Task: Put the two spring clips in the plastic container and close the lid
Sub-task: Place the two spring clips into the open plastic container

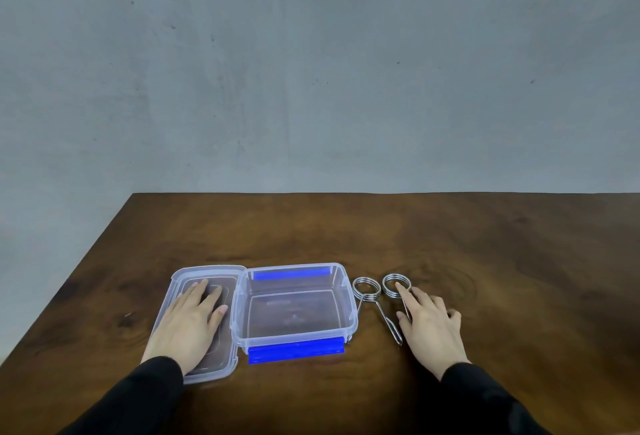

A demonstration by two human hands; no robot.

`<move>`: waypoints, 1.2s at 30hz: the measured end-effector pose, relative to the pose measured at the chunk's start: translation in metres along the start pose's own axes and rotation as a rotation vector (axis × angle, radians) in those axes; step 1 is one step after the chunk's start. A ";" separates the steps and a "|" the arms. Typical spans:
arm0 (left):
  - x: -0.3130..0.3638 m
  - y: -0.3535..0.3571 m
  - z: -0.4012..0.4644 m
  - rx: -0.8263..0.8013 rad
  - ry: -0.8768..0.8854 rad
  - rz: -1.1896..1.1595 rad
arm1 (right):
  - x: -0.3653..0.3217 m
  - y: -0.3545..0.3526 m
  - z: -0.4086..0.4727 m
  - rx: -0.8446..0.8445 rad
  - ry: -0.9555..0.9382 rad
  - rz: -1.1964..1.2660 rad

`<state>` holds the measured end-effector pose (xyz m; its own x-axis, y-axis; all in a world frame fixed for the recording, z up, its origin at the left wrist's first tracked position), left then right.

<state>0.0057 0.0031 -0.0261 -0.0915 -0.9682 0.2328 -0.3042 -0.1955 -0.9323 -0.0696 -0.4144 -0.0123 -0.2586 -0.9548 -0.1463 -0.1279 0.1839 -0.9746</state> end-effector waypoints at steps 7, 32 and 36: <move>0.001 0.000 -0.001 -0.034 0.014 0.087 | 0.001 -0.002 0.010 0.003 -0.014 0.034; 0.002 -0.002 -0.002 0.013 0.043 0.056 | -0.158 -0.065 0.022 -0.285 -0.956 -0.268; 0.000 -0.003 -0.003 0.016 0.045 0.043 | -0.174 -0.053 0.025 -0.367 -0.988 -0.286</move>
<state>0.0040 0.0036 -0.0229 -0.1466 -0.9679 0.2042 -0.2837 -0.1566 -0.9460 0.0058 -0.2642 0.0600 0.6881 -0.7092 -0.1537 -0.3809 -0.1727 -0.9084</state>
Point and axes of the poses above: each hand's wrist, its own z-axis towards the middle knuckle, its own y-axis out of the palm, x = y × z, the point moved 1 cm from there along z, towards the middle knuckle, and after that the axes turned 14 degrees about -x, right-handed, at the moved point
